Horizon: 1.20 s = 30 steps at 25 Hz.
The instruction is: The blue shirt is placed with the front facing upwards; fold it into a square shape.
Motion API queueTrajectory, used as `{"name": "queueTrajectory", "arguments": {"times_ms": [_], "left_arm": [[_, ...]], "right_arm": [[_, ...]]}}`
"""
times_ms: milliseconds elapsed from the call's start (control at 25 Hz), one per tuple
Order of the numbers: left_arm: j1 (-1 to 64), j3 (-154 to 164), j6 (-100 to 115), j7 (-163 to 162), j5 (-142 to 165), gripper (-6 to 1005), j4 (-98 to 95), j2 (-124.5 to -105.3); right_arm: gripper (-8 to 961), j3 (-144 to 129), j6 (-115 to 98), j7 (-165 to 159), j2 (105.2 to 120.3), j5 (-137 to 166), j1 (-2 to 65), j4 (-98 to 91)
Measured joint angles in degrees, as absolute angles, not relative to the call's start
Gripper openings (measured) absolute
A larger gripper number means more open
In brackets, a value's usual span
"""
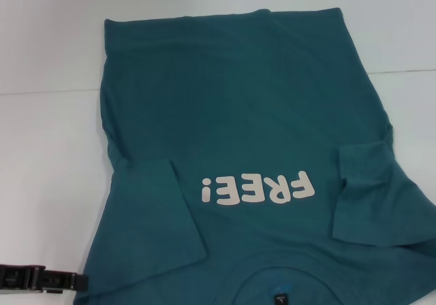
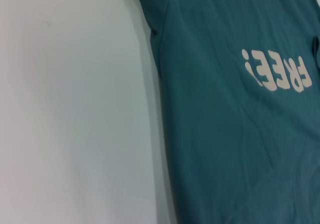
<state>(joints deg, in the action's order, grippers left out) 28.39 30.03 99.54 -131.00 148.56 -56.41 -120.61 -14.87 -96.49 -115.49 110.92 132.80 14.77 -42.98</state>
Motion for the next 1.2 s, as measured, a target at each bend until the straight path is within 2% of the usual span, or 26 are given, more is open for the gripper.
{"name": "queueTrajectory", "arguments": {"times_ms": [200, 1200], "left_arm": [[28.41, 30.23, 99.64, -131.19, 149.23, 737, -55.63, -120.65], [30.93, 34.3, 97.94, -131.14, 149.59, 748, -51.07, -121.03]], "right_arm": [[40, -14.85, -96.44, -115.68, 110.91, 132.8, 14.76, -42.99], [41, -14.87, -96.38, -115.77, 110.9, 132.89, 14.89, -42.8]]}}
